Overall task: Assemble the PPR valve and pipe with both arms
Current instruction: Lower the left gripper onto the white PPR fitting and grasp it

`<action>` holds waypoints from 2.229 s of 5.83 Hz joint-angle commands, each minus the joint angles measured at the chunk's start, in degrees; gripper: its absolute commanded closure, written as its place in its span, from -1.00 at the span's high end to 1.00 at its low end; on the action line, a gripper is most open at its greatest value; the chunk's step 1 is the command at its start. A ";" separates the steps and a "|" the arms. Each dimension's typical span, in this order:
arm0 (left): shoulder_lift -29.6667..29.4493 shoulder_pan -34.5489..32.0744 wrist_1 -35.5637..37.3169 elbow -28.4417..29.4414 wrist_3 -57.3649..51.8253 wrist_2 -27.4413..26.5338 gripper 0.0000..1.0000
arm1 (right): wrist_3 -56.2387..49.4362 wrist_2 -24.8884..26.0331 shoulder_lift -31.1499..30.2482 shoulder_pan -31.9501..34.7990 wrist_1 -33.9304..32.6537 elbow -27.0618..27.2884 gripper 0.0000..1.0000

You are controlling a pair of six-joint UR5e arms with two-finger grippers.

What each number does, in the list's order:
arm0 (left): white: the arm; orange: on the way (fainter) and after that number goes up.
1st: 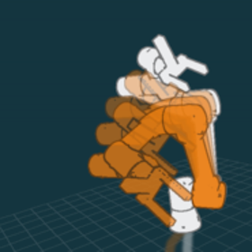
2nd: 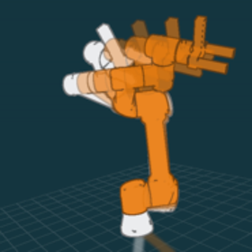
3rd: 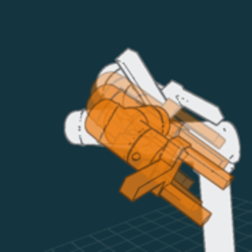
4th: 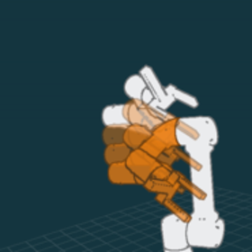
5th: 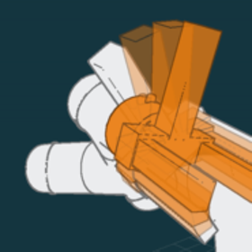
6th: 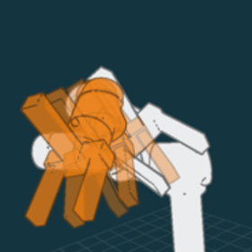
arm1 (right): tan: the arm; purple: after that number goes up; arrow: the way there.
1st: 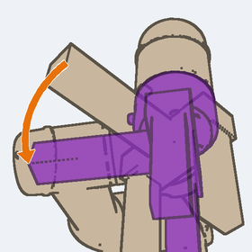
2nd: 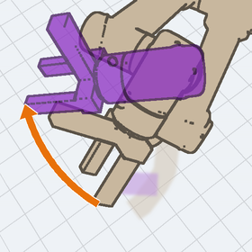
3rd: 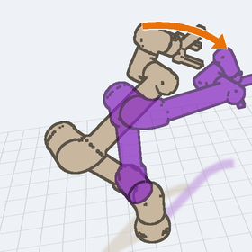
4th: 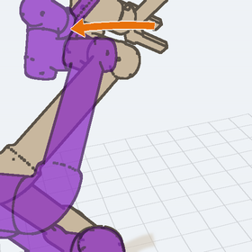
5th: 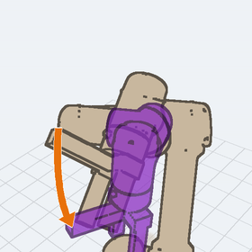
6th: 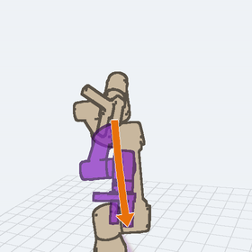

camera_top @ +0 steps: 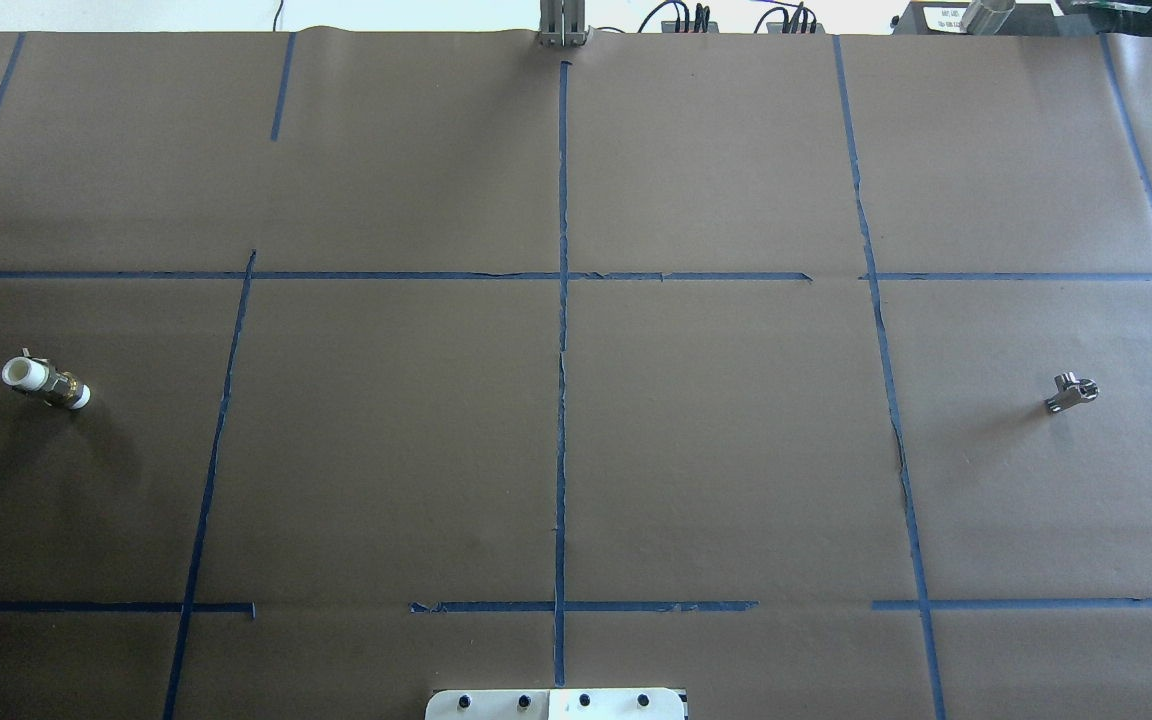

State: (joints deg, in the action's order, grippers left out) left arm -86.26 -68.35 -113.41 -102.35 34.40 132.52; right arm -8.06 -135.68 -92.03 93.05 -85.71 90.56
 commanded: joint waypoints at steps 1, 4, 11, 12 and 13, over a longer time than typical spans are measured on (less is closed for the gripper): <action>0.92 9.15 -0.15 -2.86 9.33 -5.67 1.00 | -0.03 -0.03 0.01 -0.15 0.02 -0.39 1.00; 1.18 12.89 -0.32 -1.54 9.37 -7.98 1.00 | -0.03 -0.02 -0.08 -0.24 0.02 -0.56 1.00; 1.36 12.71 -0.15 -2.06 9.01 -7.98 -1.00 | 0.06 -0.11 -0.08 -0.24 0.02 -0.56 1.00; 1.28 12.54 0.03 -3.02 9.10 -7.89 -1.00 | 0.15 -0.29 0.01 -0.24 0.02 -0.56 1.00; 0.75 12.62 0.90 -5.21 11.45 -7.72 -1.00 | 0.23 -0.46 0.01 -0.24 0.02 -0.56 1.00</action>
State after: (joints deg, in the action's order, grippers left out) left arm -85.17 -55.72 -113.10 -105.94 44.35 124.67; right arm -7.90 -135.99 -92.04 92.81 -85.69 90.00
